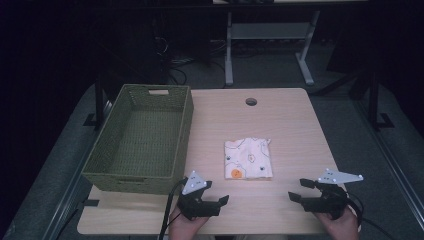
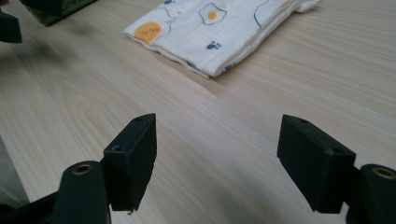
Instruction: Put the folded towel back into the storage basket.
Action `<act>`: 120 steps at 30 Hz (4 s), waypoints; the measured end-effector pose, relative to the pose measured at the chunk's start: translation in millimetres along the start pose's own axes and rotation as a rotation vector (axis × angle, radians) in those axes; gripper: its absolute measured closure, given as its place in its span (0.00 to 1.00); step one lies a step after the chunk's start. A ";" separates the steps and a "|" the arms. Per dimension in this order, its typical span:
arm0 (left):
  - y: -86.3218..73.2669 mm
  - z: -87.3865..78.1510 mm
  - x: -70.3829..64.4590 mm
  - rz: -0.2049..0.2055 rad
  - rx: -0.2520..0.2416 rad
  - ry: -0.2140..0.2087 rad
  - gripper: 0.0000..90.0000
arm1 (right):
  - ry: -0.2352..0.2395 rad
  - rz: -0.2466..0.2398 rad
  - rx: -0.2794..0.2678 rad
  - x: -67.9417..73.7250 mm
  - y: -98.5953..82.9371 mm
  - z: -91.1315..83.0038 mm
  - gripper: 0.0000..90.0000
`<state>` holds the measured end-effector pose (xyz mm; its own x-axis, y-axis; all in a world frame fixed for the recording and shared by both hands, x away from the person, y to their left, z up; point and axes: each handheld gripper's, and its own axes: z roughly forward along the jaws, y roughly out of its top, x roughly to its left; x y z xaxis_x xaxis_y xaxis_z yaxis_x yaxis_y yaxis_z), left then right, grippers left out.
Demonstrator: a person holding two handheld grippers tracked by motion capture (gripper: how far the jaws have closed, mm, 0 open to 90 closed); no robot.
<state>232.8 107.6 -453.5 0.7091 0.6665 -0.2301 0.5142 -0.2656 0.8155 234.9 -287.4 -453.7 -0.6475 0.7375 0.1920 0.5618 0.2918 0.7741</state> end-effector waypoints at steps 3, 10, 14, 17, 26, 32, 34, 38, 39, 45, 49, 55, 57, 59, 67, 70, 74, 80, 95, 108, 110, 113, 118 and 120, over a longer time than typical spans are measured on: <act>2.0 1.1 0.0 -0.003 -0.002 0.002 0.26 | 0.019 -0.009 0.008 -0.5 5.8 3.9 0.31; 8.6 3.5 -1.3 -0.003 -0.010 -0.005 0.26 | 0.038 -0.016 0.028 -1.7 18.5 11.1 0.31; 14.9 8.0 -1.8 -0.010 -0.010 -0.021 0.26 | 0.048 -0.018 0.038 -4.3 29.1 16.9 0.31; 19.9 13.0 -3.3 0.001 -0.008 -0.023 0.26 | 0.059 -0.013 0.048 -7.1 35.3 19.9 0.31; 34.4 27.0 -2.1 -0.010 -0.007 -0.022 0.26 | 0.070 -0.021 0.077 -17.0 63.0 26.8 0.31; 42.4 36.9 0.4 -0.017 0.006 -0.015 0.27 | 0.077 -0.036 0.091 -20.1 80.6 34.9 0.31; 43.1 39.5 1.5 -0.025 0.010 -0.010 0.27 | 0.085 -0.030 0.096 -20.7 84.0 37.2 0.31; 44.0 44.1 3.7 -0.028 0.024 -0.002 0.28 | 0.090 -0.036 0.110 -21.1 94.1 42.1 0.31; 45.3 46.3 5.2 -0.035 0.030 -0.001 0.28 | 0.094 -0.038 0.104 -21.3 96.1 42.7 0.31; 50.2 50.0 8.1 -0.036 0.036 0.025 0.31 | 0.101 -0.057 0.121 -20.7 113.0 48.9 0.32; 52.8 55.0 13.2 -0.038 0.057 0.043 0.34 | 0.100 -0.063 0.145 -23.0 126.9 61.2 0.33; 55.8 64.7 20.7 -0.067 0.072 0.057 0.38 | 0.107 -0.045 0.163 -29.7 136.3 74.4 0.34; 55.6 67.3 23.0 -0.081 0.074 0.068 0.40 | 0.105 -0.041 0.178 -33.0 141.4 83.7 0.35; 55.0 68.5 24.9 -0.082 0.087 0.072 0.42 | 0.104 -0.045 0.181 -33.9 142.4 85.7 0.35; 53.7 74.6 25.4 -0.077 0.111 0.081 0.48 | 0.081 -0.018 0.218 -43.7 146.0 103.6 0.38; 53.6 77.1 25.0 -0.071 0.114 0.077 0.49 | 0.064 -0.010 0.250 -49.7 147.6 111.6 0.38; 55.7 79.8 25.3 -0.065 0.133 0.083 0.50 | 0.051 -0.002 0.255 -54.3 147.5 116.8 0.40; 60.8 84.3 23.7 -0.028 0.170 0.093 0.57 | 0.035 0.016 0.271 -59.5 145.4 128.7 0.42; 58.5 85.7 22.1 -0.016 0.199 0.125 0.55 | -0.020 0.023 0.307 -61.6 147.8 143.5 0.44; 53.9 90.6 23.5 0.018 0.249 0.154 0.64 | -0.076 0.017 0.336 -61.1 146.3 155.6 0.45; 54.3 91.3 23.1 0.039 0.253 0.153 0.66 | -0.077 0.016 0.336 -60.8 146.1 156.0 0.45; 56.0 94.0 23.1 0.042 0.256 0.139 0.74 | -0.103 -0.003 0.364 -57.7 144.7 159.9 0.48; 56.6 95.3 22.9 0.048 0.253 0.122 0.85 | -0.116 0.001 0.357 -55.9 140.3 162.2 0.61; 57.1 96.0 23.4 0.048 0.251 0.122 0.88 | -0.104 0.028 0.351 -57.5 140.2 161.2 0.70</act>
<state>325.0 41.2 -463.3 0.6804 0.7236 -0.1163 0.5952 -0.4529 0.6638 433.9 -190.7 -453.5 -0.5835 0.8009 0.1343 0.7329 0.4481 0.5120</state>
